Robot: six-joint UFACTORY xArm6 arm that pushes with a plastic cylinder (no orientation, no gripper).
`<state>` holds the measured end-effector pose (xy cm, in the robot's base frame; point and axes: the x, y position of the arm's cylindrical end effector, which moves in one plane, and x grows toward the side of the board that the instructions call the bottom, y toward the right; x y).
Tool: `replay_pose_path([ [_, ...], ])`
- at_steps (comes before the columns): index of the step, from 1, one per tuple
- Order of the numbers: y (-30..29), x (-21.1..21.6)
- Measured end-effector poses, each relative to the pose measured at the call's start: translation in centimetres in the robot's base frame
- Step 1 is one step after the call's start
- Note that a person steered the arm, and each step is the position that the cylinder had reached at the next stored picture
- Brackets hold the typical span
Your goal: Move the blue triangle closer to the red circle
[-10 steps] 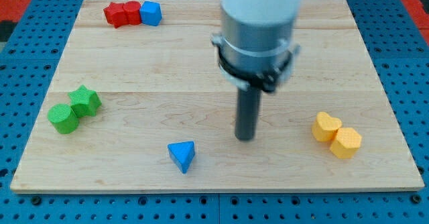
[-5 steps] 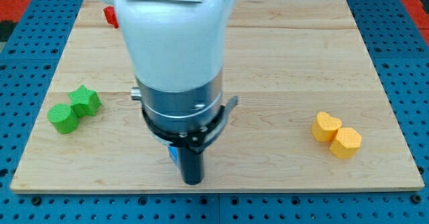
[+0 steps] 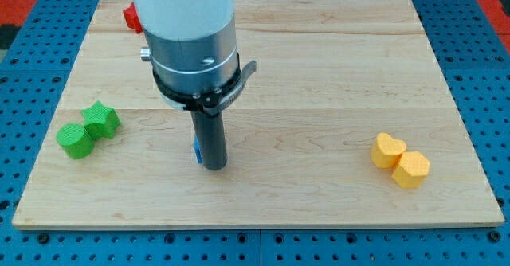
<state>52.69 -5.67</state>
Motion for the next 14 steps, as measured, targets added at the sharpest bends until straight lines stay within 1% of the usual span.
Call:
replay_pose_path([
  [4, 0.0, -6.4],
  [5, 0.0, -6.9],
  [6, 0.0, -5.7],
  [7, -1.6, -3.7],
  [8, -4.3, -4.9],
  [11, -6.0, -11.8],
  [12, -7.7, -14.2],
  [14, -8.0, -19.4],
])
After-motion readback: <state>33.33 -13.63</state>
